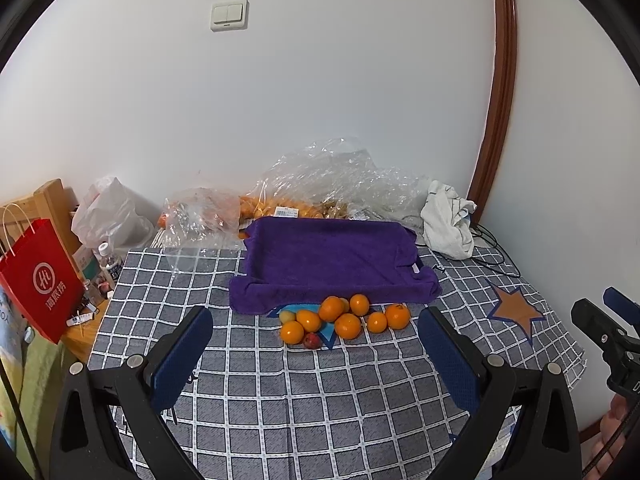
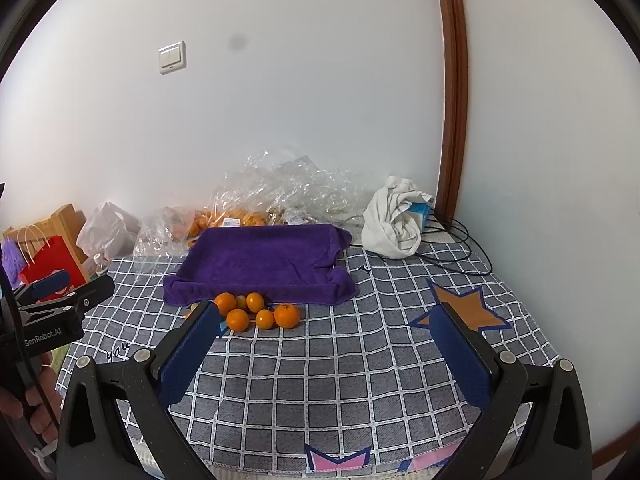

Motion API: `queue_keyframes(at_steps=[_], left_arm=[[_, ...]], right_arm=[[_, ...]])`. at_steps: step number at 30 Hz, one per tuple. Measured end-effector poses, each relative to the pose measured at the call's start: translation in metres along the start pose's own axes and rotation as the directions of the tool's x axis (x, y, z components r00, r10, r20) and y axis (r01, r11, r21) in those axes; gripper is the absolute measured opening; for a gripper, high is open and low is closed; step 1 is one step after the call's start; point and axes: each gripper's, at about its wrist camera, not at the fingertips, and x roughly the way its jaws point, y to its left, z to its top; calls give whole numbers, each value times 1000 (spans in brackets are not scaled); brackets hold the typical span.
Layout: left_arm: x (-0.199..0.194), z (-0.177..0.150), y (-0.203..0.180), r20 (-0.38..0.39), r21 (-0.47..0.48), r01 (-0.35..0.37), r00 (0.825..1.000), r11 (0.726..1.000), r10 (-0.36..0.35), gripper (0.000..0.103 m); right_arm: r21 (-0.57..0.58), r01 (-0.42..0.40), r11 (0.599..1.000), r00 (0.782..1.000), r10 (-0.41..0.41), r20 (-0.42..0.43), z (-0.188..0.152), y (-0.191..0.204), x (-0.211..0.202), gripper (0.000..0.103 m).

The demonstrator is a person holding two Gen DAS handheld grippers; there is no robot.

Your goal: Organize fruits

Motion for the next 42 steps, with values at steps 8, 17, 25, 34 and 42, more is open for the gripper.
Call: queue_keyframes(at_steps=[8,17,25,34,42], left_arm=[[-1,0,2,11,8,-9,1000,1000,9,103],[4,0,0,9,30,-1,1000,1000,0,103],[15,0,5,10,35,-10,1000,999,10,103],[31,4,13,21,25,-34,999,999,34,103],[62,1,25,-10,9,-33,999,999,33,103]], right_arm=[[-23,2,1000,1000,-1,3,-3,7,2,103],[-18,-10,1000,1000,10,-21,-4,11,14,103],[-37,-42,998,999,42,-18,-6,15,29,103],[-47,-80,996,997,80,13,-3,18,46,103],[-26,-143,989,990,142,-20,-6,22,83,103]])
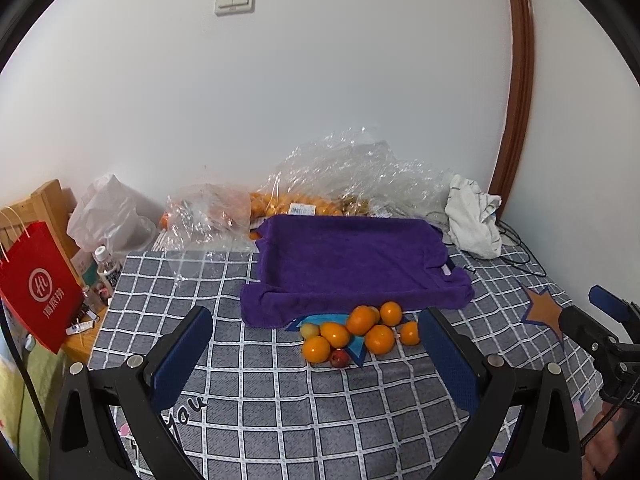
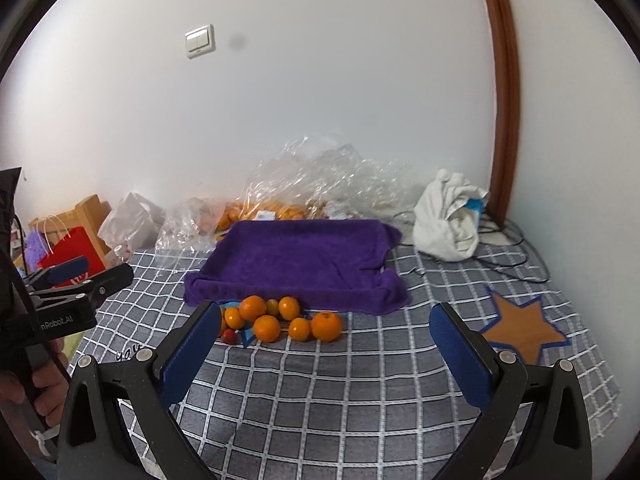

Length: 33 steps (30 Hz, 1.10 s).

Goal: Organize fruits
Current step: 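Grasp a large orange with the right tool while the left tool grasps a small orange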

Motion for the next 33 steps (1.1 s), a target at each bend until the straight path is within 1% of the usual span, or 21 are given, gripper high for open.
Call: queue_keyframes(at_steps=[3,5,8,11,12,14,16,19,20,21,22,25,27,29,33], left_arm=[[17,-4,3,-21,0,-12,1000,1000,12,103],[30,-8,5,-29,4,-19,999,1000,19,103],[47,-16,7,-50,11,-18,999,1000,19,103],[65,-24,11,-90,9,-6,996,1000,7,103],[70,-27,13,-104,7,0,995,1000,1,103],[78,-32,16,-125,3,11,992,1000,-11,102],[86,-36,21,-142,-6,9,990,1000,-10,97],[101,-43,27,-184,0,-32,982,999,32,86],[106,-45,29,-192,3,-36,981,999,36,79],[110,-46,30,-198,4,-41,979,999,41,73],[114,-49,32,-201,3,-45,979,999,45,72],[119,-52,36,-193,9,-33,981,999,34,71],[123,-52,37,-198,11,-12,980,1000,15,71],[129,-53,40,-221,1,22,975,1000,-22,71],[138,-56,46,-235,-28,68,969,997,-73,71]], right_arm=[[-17,46,999,999,-47,-22,-4,0,21,103],[-19,34,999,998,-35,-48,-7,-2,35,103],[9,3,1000,995,-2,-95,-13,-10,54,103],[52,-29,998,988,36,-149,-21,-21,78,99],[55,-25,998,987,33,-156,-23,-23,82,97],[66,9,998,989,1,-150,-30,-26,91,97],[75,16,997,988,-5,-151,-34,-30,100,97],[82,20,996,988,-7,-154,-40,-34,114,97],[76,27,997,987,-15,-158,-42,-34,120,92],[71,29,997,987,-17,-163,-44,-35,125,85],[67,29,997,985,-17,-170,-45,-36,131,83],[64,1,998,978,13,-209,-48,-35,149,78],[58,-34,998,969,47,-241,-50,-33,162,71],[45,-48,998,960,59,-274,-52,-29,175,64],[30,-66,997,954,72,-291,-56,-23,189,64]])
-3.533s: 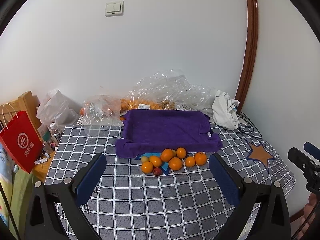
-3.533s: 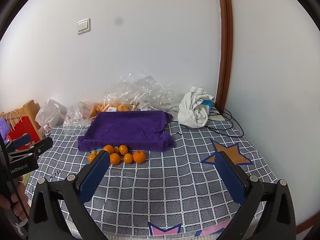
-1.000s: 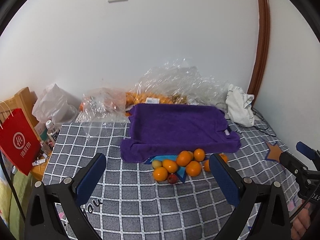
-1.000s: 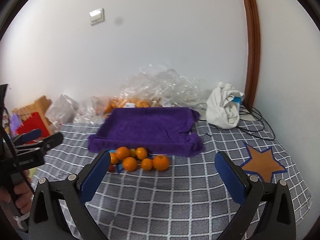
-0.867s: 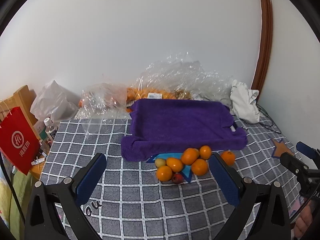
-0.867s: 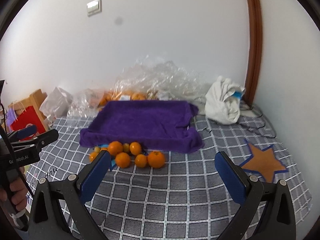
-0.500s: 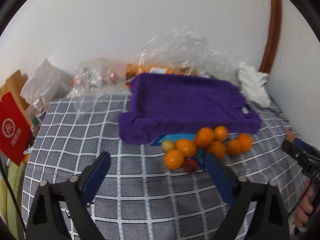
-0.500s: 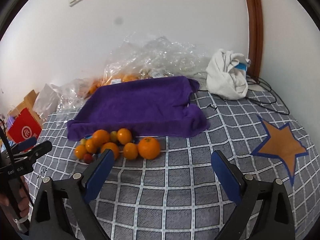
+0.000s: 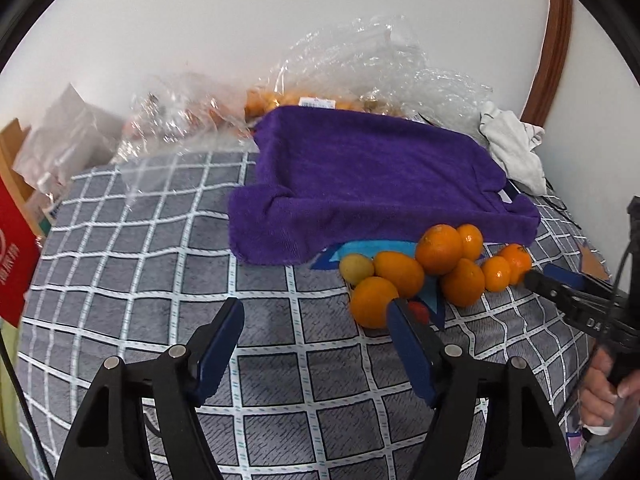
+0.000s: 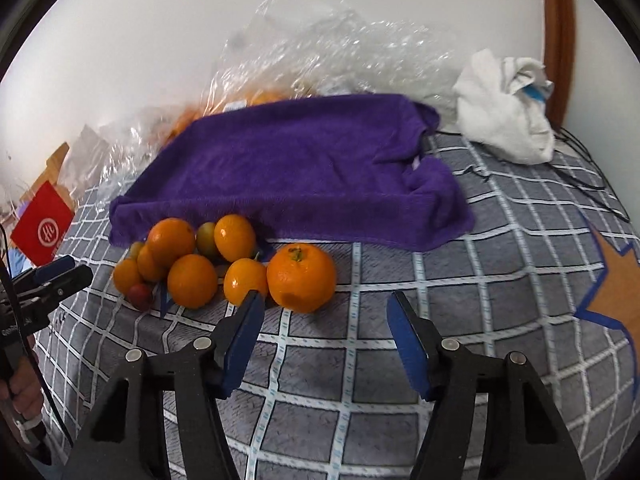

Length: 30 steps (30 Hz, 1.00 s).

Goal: Organize fruits
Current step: 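Grasp a large orange with the right tool while the left tool grasps a small orange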

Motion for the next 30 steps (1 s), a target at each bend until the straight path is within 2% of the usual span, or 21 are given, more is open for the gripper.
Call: queue_keyframes(at_steps=[10,13,15,16,21,26,30], left_arm=[[9,-5,-5,-22,-3,95,995,996,-95,71],[22,-3,-9,-47,-12,85,995,996,-85,71],[30,-3,-9,-56,-25,89,994,996,-91,58],[34,-3,-9,-62,-34,100,993,994,-102,56],[36,-5,-9,-45,-68,184,981,980,-188,32],[29,-8,-9,-8,-67,155,988,986,-156,32],[34,-9,-7,-42,-94,171,984,981,-175,32]], right_arm=[[-20,4,1000,1000,-5,-18,10,3,27,62],[-25,-33,999,999,33,-22,12,3,30,46],[-25,-34,999,999,34,-21,10,3,29,42],[-30,-26,999,1000,25,-19,10,4,28,42],[-45,12,999,1000,-12,0,3,-1,14,42],[-32,23,999,1000,-22,16,-5,-8,3,42],[-16,19,1000,1000,-19,17,-13,-11,-3,42]])
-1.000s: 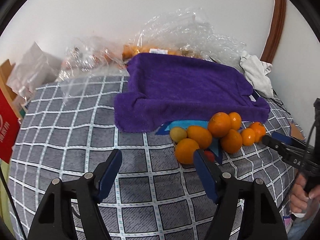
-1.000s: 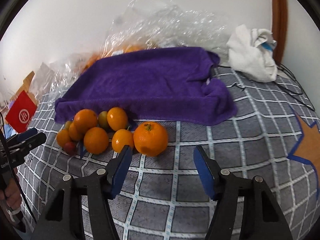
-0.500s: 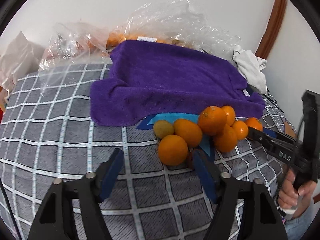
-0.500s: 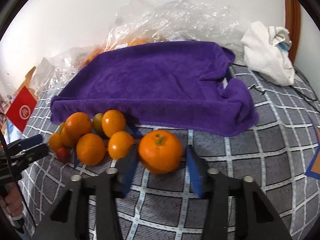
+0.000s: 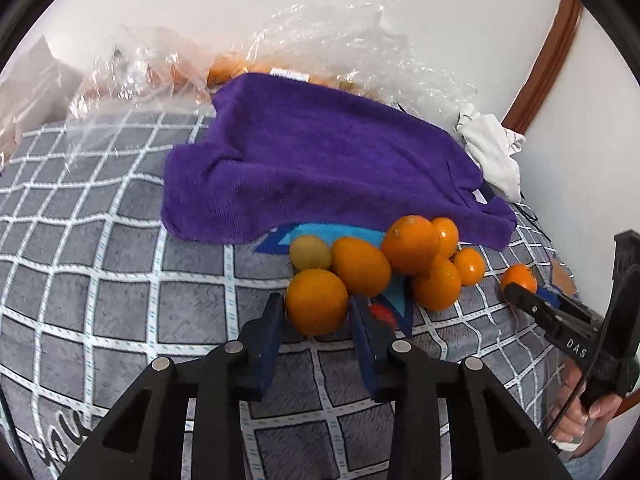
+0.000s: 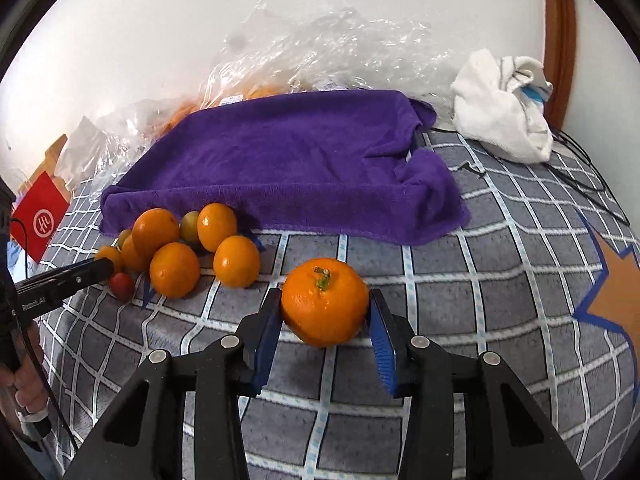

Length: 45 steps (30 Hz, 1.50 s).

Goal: Organize fruits
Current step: 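Grasp a large orange with the right tool while the left tool grasps a small orange, then carry both held oranges up and over onto the purple towel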

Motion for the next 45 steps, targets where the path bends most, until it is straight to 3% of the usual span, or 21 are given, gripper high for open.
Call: queue_keyframes(at_steps=[7,16,32,39,45], left_arm=[[1,-3,-3,29,4,-17,999,1000,17,31],[-45,7,1,86,-25,-62,994,998,63,31],[-97,97,-40,194,20,-80,978,997,75,31],[-83,133,-49,220,32,-114,970,993,104,31],[-44,157,-49,212,26,-144,968,989,135,31]], right_arm=[[5,10,1000,1000,-10,-5,-12,2,-13,42],[-20,27,999,999,-26,44,-4,12,-43,42],[-8,56,998,982,-54,179,95,22,-93,42],[8,53,999,980,-53,193,135,16,-83,42],[12,42,999,981,-44,187,162,9,-52,42]])
